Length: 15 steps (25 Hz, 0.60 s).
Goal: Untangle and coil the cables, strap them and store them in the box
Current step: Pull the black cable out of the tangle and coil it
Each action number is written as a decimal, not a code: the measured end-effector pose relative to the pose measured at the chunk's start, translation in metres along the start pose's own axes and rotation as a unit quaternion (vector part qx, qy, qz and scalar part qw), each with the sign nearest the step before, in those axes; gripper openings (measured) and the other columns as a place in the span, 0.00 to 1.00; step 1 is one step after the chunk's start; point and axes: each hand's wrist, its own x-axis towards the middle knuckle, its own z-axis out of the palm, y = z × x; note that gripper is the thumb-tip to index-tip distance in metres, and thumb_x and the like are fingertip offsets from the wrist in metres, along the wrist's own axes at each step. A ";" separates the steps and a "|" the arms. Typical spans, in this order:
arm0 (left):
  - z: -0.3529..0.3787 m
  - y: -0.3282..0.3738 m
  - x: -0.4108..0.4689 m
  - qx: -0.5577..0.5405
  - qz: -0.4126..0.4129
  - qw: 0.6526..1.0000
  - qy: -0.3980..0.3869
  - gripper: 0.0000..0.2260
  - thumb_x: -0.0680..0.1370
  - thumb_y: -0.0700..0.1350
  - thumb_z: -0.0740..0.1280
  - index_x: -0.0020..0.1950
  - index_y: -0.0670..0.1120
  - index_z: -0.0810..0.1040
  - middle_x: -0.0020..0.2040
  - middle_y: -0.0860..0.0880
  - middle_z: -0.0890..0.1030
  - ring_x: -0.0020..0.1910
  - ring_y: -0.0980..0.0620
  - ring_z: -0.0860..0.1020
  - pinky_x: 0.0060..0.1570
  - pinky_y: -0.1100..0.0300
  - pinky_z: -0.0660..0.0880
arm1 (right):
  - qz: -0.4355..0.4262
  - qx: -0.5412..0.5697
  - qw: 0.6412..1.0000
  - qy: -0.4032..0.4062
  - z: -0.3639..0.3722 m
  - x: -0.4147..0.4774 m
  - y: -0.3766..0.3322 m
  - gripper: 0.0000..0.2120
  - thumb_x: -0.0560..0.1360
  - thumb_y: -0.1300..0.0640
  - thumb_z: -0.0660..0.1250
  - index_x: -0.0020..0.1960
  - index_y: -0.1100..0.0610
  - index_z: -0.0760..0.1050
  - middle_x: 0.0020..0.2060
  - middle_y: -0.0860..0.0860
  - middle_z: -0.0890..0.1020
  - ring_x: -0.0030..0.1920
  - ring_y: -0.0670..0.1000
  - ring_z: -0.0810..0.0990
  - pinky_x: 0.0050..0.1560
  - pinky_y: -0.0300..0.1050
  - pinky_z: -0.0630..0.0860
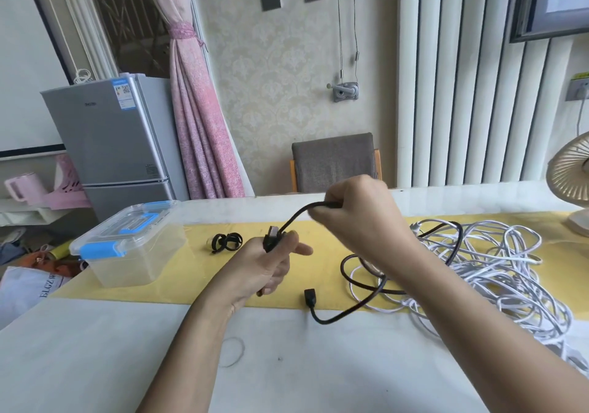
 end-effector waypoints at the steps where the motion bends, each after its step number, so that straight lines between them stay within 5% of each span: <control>1: 0.004 -0.001 0.003 -0.036 -0.003 0.998 0.041 0.31 0.63 0.74 0.62 0.35 0.45 0.76 0.27 0.49 0.58 0.22 0.55 0.57 0.22 0.65 0.58 | -0.033 0.010 0.999 -0.031 0.003 -0.005 -0.007 0.17 0.70 0.54 0.68 0.27 0.59 0.67 0.24 0.57 0.70 0.28 0.52 0.64 0.28 0.46 0.61; 3: 0.007 -0.004 0.010 -0.124 -0.010 0.985 0.119 0.29 0.66 0.73 0.57 0.33 0.45 0.67 0.24 0.51 0.60 0.22 0.55 0.60 0.23 0.64 0.59 | -0.109 0.016 0.988 -0.106 0.011 -0.014 -0.018 0.18 0.74 0.51 0.64 0.30 0.57 0.67 0.24 0.53 0.69 0.28 0.51 0.64 0.29 0.45 0.60; 6: 0.002 -0.009 0.022 -0.279 -0.038 0.947 0.157 0.28 0.65 0.69 0.59 0.40 0.43 0.75 0.25 0.52 0.73 0.26 0.55 0.69 0.29 0.62 0.63 | -0.179 0.028 0.955 -0.234 0.024 -0.023 -0.023 0.12 0.78 0.54 0.61 0.38 0.59 0.70 0.28 0.50 0.71 0.30 0.50 0.66 0.33 0.47 0.61; 9: -0.011 -0.006 0.023 -0.440 -0.017 0.891 0.114 0.16 0.66 0.54 0.70 0.44 0.43 0.76 0.22 0.55 0.64 0.19 0.60 0.63 0.21 0.69 0.60 | -0.195 0.050 0.928 -0.314 0.035 -0.031 -0.023 0.10 0.80 0.56 0.59 0.40 0.57 0.68 0.27 0.47 0.66 0.28 0.47 0.65 0.30 0.44 0.61; 11: -0.020 -0.004 0.019 -0.513 0.022 0.854 0.084 0.18 0.57 0.42 0.78 0.42 0.43 0.76 0.23 0.55 0.63 0.18 0.60 0.63 0.17 0.69 0.61 | -0.167 0.052 0.911 -0.374 0.040 -0.034 -0.021 0.09 0.80 0.55 0.58 0.45 0.57 0.73 0.27 0.45 0.67 0.29 0.45 0.68 0.30 0.36 0.64; 13: -0.034 -0.007 0.014 -0.589 0.058 0.806 0.027 0.18 0.55 0.34 0.77 0.42 0.41 0.77 0.25 0.53 0.65 0.21 0.58 0.65 0.19 0.67 0.65 | -0.114 0.025 0.880 -0.461 0.046 -0.038 -0.014 0.11 0.80 0.55 0.56 0.50 0.53 0.77 0.29 0.44 0.70 0.30 0.43 0.70 0.32 0.35 0.66; 15: -0.046 -0.006 0.006 -0.646 0.063 0.758 -0.058 0.08 0.66 0.33 0.67 0.44 0.38 0.76 0.28 0.50 0.67 0.24 0.55 0.65 0.24 0.63 0.68 | -0.071 -0.019 0.854 -0.515 0.054 -0.040 -0.004 0.13 0.79 0.55 0.56 0.50 0.52 0.79 0.31 0.45 0.71 0.31 0.44 0.69 0.32 0.39 0.65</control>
